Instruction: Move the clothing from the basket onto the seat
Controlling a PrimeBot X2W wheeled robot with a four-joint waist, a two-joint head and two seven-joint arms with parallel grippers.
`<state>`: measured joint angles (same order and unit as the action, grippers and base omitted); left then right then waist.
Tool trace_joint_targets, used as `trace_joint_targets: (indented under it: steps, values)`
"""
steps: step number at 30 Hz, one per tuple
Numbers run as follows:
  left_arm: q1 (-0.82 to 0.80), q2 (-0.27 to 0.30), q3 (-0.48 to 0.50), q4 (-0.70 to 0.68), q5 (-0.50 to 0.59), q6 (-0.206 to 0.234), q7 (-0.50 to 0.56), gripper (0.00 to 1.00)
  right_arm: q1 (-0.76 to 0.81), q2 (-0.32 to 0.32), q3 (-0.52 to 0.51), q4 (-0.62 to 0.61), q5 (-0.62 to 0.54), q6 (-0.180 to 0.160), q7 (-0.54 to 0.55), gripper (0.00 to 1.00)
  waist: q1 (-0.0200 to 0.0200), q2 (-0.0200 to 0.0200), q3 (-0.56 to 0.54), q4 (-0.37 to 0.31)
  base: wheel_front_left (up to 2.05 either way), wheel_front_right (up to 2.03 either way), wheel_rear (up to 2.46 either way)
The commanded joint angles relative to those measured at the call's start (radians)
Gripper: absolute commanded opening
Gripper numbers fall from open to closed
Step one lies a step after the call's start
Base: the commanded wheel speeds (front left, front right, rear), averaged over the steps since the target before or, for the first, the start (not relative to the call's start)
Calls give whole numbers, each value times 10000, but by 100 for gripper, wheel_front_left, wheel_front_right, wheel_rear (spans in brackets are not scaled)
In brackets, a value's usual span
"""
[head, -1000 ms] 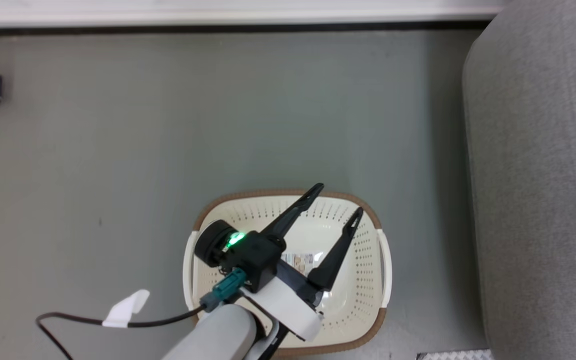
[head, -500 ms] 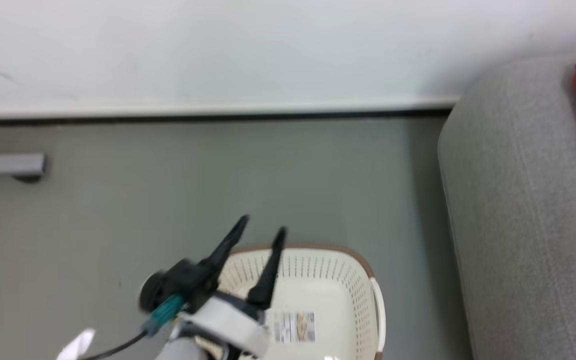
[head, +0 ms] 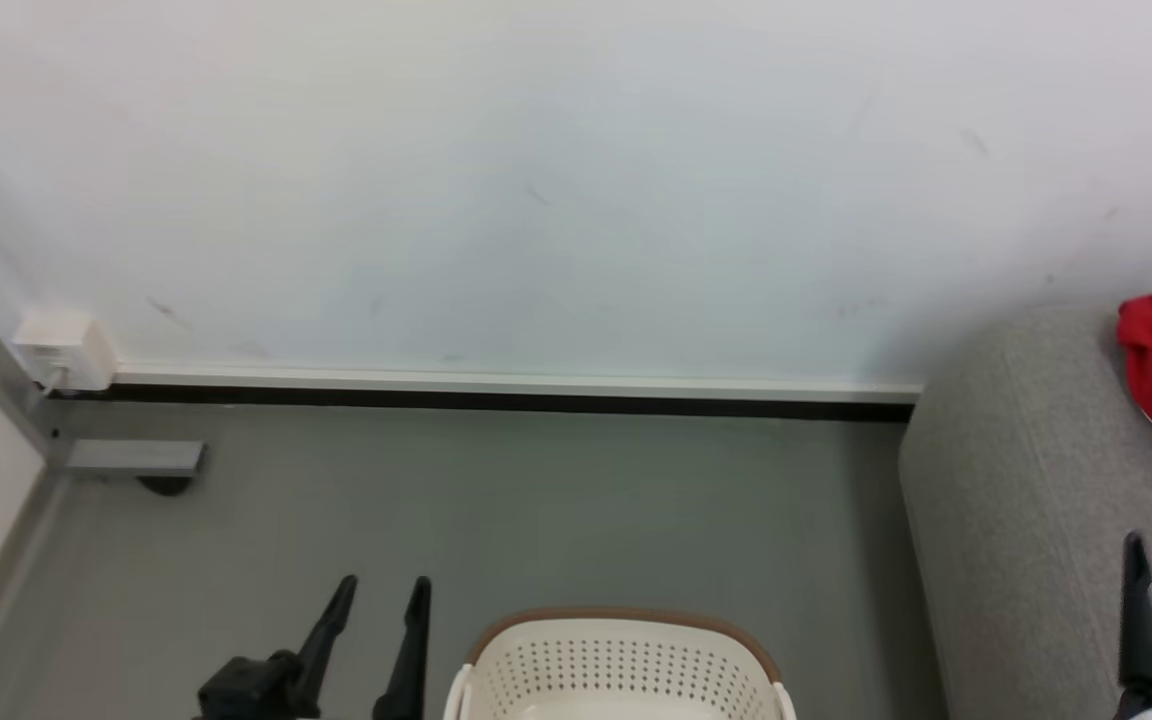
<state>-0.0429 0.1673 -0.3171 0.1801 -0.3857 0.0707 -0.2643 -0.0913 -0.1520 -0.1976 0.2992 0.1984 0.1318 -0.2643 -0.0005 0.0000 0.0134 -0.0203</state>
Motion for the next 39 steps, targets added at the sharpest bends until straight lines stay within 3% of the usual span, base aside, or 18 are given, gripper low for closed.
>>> trace_joint_targets:
  steps: [1,12,22,39]
  values:
    - [282,-57,320,2,204,-60,2,100,460,197,79,-260,107,-25,0,100,5,0,-356,401,0,0,0]
    - [643,-506,1641,552,908,-695,1,100,2199,980,446,-969,-78,-25,2,100,5,0,-602,842,0,0,0]
    - [747,-849,2379,769,1591,-1193,1,100,2575,1008,1198,-657,66,-25,2,100,5,0,-613,680,0,0,0]
    - [556,-1103,2626,1131,1902,-1734,0,100,2365,1012,1224,-662,121,-23,1,100,5,0,-646,303,0,0,0]
